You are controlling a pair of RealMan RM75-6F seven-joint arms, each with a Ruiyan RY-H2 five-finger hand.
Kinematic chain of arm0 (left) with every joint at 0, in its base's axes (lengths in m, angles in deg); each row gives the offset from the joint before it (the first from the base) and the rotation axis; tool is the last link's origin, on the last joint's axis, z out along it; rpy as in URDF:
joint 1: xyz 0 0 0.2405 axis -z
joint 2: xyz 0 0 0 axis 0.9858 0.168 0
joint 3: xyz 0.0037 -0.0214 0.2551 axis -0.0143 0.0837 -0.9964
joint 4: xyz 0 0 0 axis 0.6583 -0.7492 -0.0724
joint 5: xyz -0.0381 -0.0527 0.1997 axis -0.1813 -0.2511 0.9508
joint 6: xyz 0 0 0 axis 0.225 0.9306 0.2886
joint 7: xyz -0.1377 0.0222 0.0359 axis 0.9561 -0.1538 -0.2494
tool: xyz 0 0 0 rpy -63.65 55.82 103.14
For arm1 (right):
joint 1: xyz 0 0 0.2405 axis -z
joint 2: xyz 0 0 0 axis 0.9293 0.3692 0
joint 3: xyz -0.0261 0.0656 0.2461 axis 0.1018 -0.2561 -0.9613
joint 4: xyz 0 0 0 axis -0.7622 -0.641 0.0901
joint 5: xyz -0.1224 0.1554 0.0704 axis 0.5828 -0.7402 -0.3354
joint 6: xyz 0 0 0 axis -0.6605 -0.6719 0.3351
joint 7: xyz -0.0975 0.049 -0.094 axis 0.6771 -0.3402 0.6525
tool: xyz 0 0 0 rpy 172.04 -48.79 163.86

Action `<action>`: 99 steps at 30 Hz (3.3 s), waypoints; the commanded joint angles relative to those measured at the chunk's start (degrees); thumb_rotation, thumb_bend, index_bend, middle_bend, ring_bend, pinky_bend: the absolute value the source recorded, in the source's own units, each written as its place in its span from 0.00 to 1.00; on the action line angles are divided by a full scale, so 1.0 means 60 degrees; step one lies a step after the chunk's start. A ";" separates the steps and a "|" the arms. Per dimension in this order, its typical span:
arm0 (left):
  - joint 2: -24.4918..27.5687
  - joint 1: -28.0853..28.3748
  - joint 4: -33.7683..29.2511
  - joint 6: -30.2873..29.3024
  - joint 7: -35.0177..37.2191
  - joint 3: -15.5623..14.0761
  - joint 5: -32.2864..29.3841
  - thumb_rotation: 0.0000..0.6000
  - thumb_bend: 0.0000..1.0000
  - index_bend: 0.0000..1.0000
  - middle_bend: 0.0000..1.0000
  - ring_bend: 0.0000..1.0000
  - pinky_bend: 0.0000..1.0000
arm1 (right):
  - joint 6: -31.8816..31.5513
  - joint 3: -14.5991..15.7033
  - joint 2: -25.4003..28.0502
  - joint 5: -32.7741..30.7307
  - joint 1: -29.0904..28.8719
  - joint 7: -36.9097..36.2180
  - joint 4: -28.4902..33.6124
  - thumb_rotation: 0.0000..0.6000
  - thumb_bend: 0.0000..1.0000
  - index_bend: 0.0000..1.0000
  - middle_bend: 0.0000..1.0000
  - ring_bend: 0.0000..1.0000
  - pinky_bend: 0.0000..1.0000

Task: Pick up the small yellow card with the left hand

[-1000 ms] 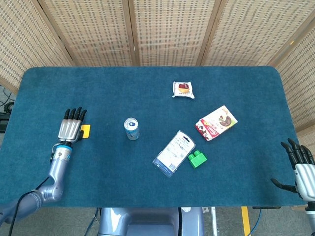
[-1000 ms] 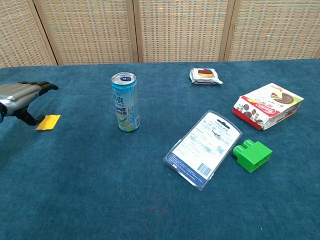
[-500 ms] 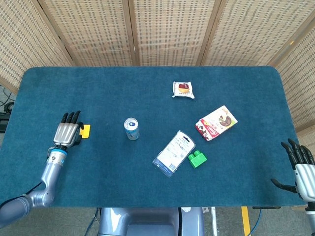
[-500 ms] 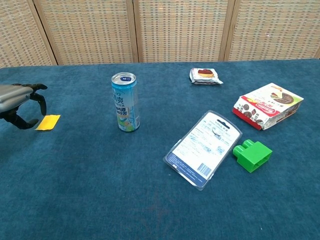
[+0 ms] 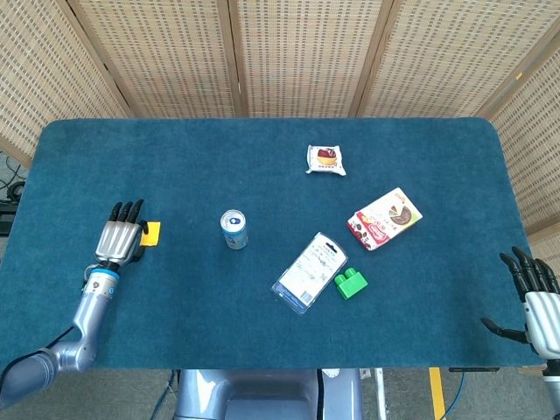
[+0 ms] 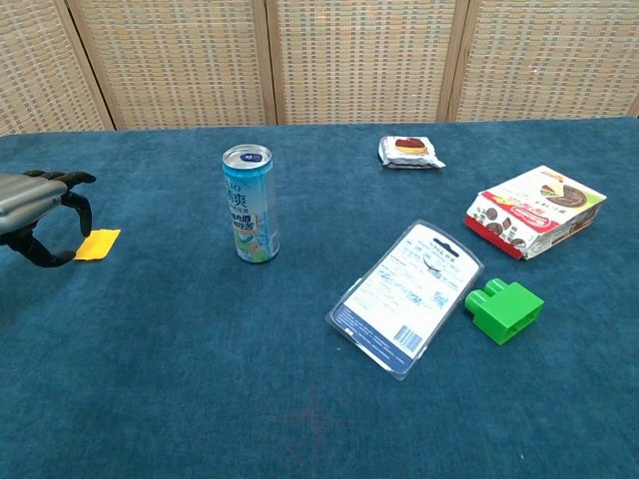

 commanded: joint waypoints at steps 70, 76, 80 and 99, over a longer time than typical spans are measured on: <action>-0.1207 0.0069 0.1659 0.0031 -0.0200 0.0223 0.0311 1.00 0.38 0.46 0.00 0.00 0.00 | -0.0054 -0.0015 0.0011 0.0002 0.0046 -0.0140 -0.0050 1.00 0.10 0.00 0.00 0.00 0.00; -0.1275 0.0074 0.1804 0.0121 -0.0160 0.0250 0.0301 1.00 0.38 0.47 0.00 0.00 0.00 | -0.0045 -0.0026 0.0015 -0.0021 0.0044 -0.0147 -0.0051 1.00 0.10 0.00 0.00 0.00 0.00; -0.1304 0.0068 0.1870 0.0133 -0.0127 0.0262 0.0316 1.00 0.40 0.47 0.00 0.00 0.00 | -0.0030 -0.0022 0.0007 -0.0020 0.0038 -0.0129 -0.0052 1.00 0.10 0.00 0.00 0.00 0.00; -0.1368 0.0029 0.1980 0.0101 -0.0036 0.0336 0.0438 1.00 0.45 0.51 0.00 0.00 0.00 | -0.0046 -0.0018 0.0012 0.0002 0.0049 -0.0185 -0.0065 1.00 0.10 0.00 0.00 0.00 0.00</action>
